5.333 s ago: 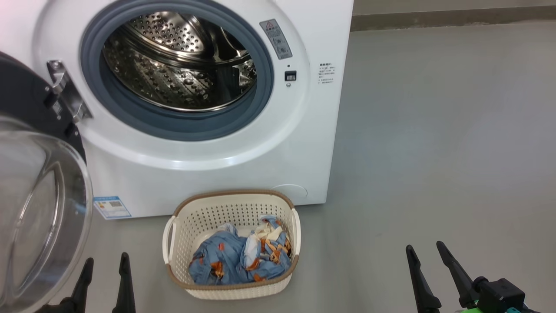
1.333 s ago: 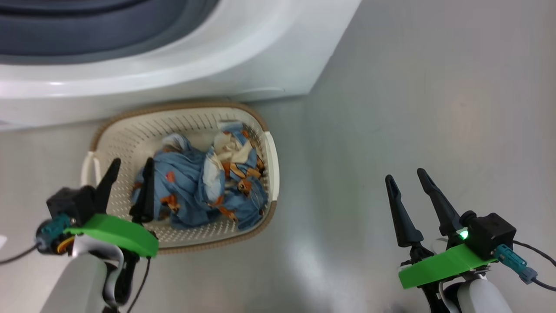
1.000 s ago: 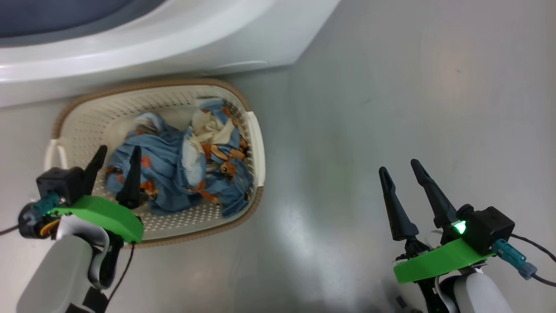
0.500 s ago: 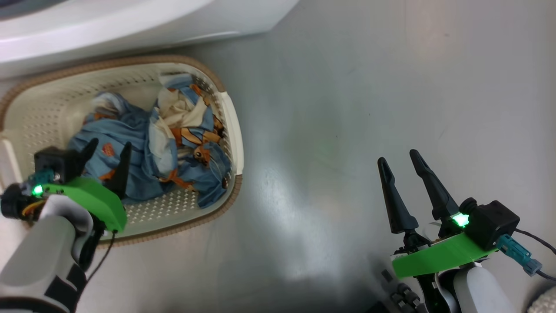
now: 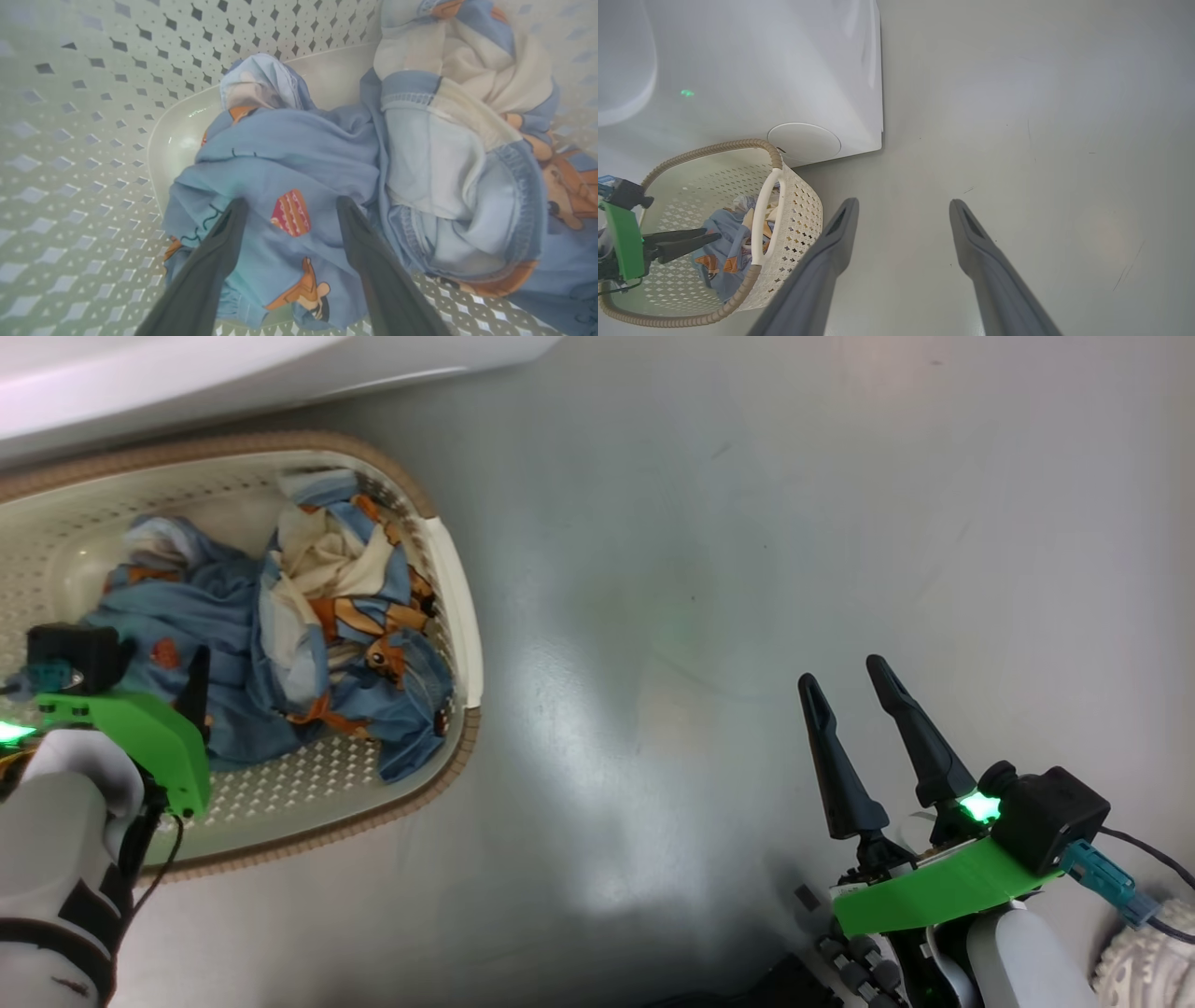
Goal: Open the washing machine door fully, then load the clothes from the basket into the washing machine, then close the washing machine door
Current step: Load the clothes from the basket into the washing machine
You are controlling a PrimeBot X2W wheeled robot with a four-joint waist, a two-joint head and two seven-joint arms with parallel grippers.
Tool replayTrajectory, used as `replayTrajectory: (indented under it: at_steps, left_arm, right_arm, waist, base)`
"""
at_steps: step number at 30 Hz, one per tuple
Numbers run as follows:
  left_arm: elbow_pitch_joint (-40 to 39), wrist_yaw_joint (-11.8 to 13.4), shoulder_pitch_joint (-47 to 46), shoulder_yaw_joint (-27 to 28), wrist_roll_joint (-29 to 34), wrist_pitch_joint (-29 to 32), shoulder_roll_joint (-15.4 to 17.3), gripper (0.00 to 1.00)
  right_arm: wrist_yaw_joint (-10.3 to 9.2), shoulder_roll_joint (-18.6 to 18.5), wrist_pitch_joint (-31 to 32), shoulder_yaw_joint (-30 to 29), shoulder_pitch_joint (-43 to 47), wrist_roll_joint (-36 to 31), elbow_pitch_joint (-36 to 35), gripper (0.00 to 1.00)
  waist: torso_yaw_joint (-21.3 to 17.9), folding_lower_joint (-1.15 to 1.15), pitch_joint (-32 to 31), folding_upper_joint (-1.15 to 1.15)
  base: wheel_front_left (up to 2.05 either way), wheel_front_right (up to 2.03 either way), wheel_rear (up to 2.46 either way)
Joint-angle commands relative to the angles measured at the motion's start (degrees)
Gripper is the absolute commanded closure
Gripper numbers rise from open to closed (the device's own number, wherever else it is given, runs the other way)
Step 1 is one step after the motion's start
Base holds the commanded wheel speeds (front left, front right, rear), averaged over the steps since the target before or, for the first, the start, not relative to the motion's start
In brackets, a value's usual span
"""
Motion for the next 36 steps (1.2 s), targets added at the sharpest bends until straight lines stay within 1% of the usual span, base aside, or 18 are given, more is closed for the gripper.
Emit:
replayTrajectory:
  at_steps: [1, 6, 12, 17, 18, 19, 20, 21, 25, 28, 36]
  left_arm:
    - [1.14, 0.29, 0.05, 0.95, 0.28, -0.06, 2.03, 0.00]
    - [3.69, 1.19, -1.30, -0.03, 1.08, 0.87, 1.98, 0.00]
    - [5.73, 4.60, -2.84, -1.71, 2.67, 3.68, 2.30, 0.00]
    - [6.45, 6.05, -3.56, -2.17, 2.84, 5.70, 3.07, 0.00]
    - [6.55, 6.14, -3.65, -1.93, 2.51, 6.02, 3.25, 0.18]
    - [6.62, 6.18, -3.67, -1.85, 2.34, 6.15, 3.43, 0.56]
    - [6.68, 6.20, -3.67, -1.84, 2.25, 6.17, 3.66, 0.81]
    - [6.73, 6.27, -3.64, -1.86, 2.21, 6.16, 3.89, 1.00]
    - [6.89, 6.09, -3.33, -1.99, 2.01, 5.73, 4.71, 1.00]
    - [6.95, 5.55, -2.73, -1.88, 1.58, 4.35, 4.90, 1.00]
    - [7.03, 3.69, -0.22, -1.93, 0.43, 0.87, 3.03, 1.00]
  right_arm:
    - [0.52, -0.12, -0.69, 1.68, 1.83, 1.03, -1.23, 0.00]
    - [0.52, -0.12, -0.69, 1.97, 2.02, 1.76, -1.30, 0.00]
    - [0.52, -0.12, -0.69, 3.31, 1.99, 3.28, -1.53, 0.00]
    - [0.52, -0.12, -0.69, 4.19, 2.55, 4.42, -2.12, 0.00]
    - [0.52, -0.12, -0.69, 4.27, 2.66, 4.62, -2.25, 0.00]
    - [0.52, -0.12, -0.69, 4.30, 2.78, 4.74, -2.34, 0.00]
    - [0.52, -0.12, -0.69, 4.35, 2.88, 4.90, -2.43, 0.00]
    - [0.52, -0.12, -0.69, 4.42, 2.94, 5.03, -2.50, 0.00]
    - [0.52, -0.12, -0.69, 4.25, 2.85, 5.49, -2.63, 0.00]
    - [0.52, -0.12, -0.69, 3.97, 2.43, 5.56, -2.66, 0.00]
    - [0.52, -0.12, -0.69, 2.65, 1.18, 4.59, -1.64, 0.00]
  waist:
    - [-0.81, 0.00, 0.63, 0.00]
    - [-1.98, 0.00, 1.11, 0.00]
    - [-4.54, 0.00, 1.46, 0.00]
    - [-6.71, 0.00, 1.74, 0.00]
    - [-7.05, 0.00, 1.81, 0.00]
    - [-7.30, 0.00, 1.82, 0.00]
    - [-7.54, 0.00, 1.83, 0.00]
    - [-7.75, 0.00, 1.85, 0.00]
    - [-8.03, 0.00, 1.64, 0.00]
    - [-7.47, 0.00, 0.79, 0.00]
    - [-4.58, 0.00, -3.47, 0.00]
  base:
    - [0.00, 0.00, 0.00]
    - [0.00, 0.00, 0.00]
    - [0.00, 0.00, 0.00]
    - [0.00, 0.00, 0.00]
    - [0.00, 0.00, 0.00]
    - [0.00, 0.00, 0.00]
    - [0.00, 0.00, 0.00]
    - [0.00, 0.00, 0.00]
    - [0.00, 0.00, 0.00]
    - [0.00, 0.00, 0.00]
    - [0.00, 0.00, 0.00]
